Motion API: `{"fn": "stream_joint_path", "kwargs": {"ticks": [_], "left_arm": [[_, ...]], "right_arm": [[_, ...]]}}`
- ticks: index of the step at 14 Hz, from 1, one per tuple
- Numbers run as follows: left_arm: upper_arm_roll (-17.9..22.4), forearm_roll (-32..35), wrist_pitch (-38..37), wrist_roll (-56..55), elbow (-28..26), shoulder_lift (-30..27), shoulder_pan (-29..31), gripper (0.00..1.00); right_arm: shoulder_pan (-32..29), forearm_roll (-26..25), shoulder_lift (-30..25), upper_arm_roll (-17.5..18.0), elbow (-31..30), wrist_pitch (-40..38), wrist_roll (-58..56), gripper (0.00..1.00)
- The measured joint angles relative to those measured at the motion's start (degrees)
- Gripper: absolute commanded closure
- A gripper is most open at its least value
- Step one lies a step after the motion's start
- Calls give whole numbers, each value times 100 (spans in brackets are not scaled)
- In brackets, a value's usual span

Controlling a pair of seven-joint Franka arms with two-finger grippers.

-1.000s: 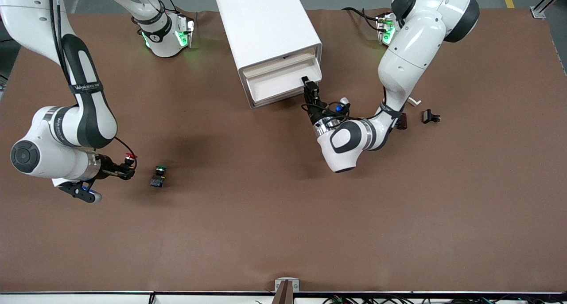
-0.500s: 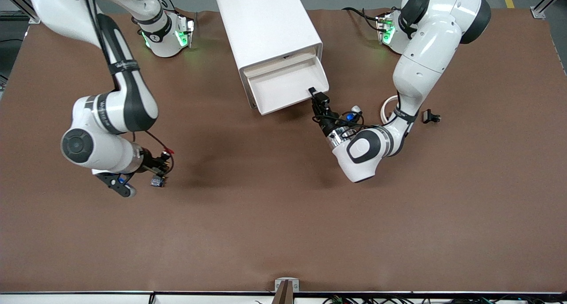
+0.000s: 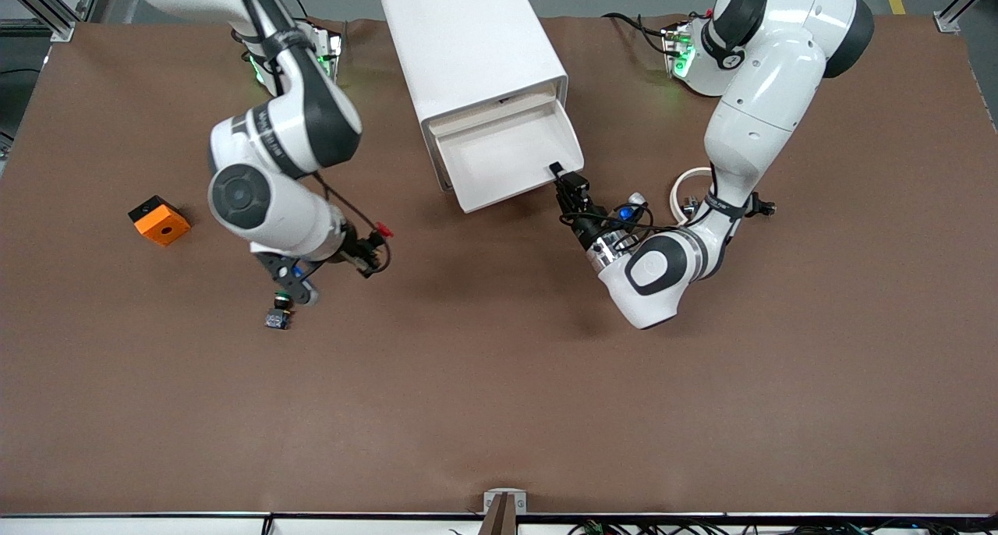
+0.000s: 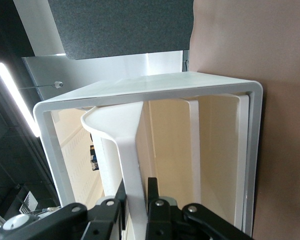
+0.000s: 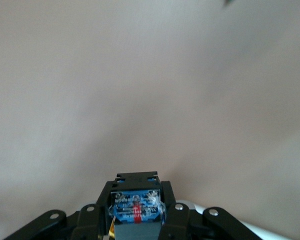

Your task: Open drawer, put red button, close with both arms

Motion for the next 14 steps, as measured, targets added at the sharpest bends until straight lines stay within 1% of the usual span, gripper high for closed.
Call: {"fn": "stream_joint_path", "kwargs": {"ticks": [1, 2, 3, 7, 10, 14], "left_arm": [[7, 0, -9, 0, 1, 0, 19, 44], [14, 0, -18, 0, 2, 0, 41, 11], [19, 0, -23, 0, 3, 0, 58, 0], [20, 1, -34, 21, 27, -1, 72, 0], [24, 37, -35, 265, 147, -25, 114, 0], [6, 553, -45, 1051, 582, -270, 136, 0]], "right_arm": [[199, 102, -3, 0, 66, -53, 270, 100], [401, 137, -7, 1, 123, -66, 547, 100], [605, 147, -9, 1, 169, -68, 797, 100], [1414, 150, -12, -3, 205, -70, 1353, 100], [1984, 129, -5, -9, 183, 33, 1971, 100], [2472, -13, 19, -20, -46, 507, 2465, 100]]}}
